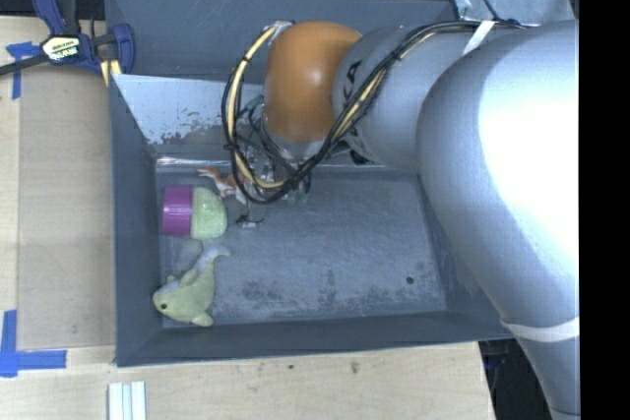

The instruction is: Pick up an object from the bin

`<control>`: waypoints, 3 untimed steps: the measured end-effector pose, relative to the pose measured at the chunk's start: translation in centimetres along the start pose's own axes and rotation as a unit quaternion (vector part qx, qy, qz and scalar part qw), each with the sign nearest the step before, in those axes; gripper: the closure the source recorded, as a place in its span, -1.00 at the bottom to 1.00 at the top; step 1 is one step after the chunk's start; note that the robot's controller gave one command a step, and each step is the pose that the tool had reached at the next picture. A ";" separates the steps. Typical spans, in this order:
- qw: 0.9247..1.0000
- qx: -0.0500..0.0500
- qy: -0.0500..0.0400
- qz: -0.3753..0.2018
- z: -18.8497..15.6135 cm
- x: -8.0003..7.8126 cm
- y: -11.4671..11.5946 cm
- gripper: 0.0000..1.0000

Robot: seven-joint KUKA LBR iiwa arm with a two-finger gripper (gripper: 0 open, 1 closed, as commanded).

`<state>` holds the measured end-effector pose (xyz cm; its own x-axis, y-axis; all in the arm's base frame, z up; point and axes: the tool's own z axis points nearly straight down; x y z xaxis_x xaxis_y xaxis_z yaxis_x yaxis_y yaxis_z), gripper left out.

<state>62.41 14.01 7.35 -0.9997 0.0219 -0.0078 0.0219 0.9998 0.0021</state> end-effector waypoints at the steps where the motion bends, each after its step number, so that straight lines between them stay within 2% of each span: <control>1: 1.000 0.001 0.003 0.000 -0.6 0.1 0.0 1.00; 2: 1.000 0.002 0.007 0.000 -2.7 0.3 -0.1 1.00; 3: 1.000 0.001 0.006 0.000 -5.1 0.2 -0.1 1.00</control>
Offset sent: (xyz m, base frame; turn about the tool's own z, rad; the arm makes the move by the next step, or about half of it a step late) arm 0.0001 -0.0001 0.0159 0.0000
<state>62.21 13.92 12.43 -0.9998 0.0215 0.0033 0.0215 0.9998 -0.0008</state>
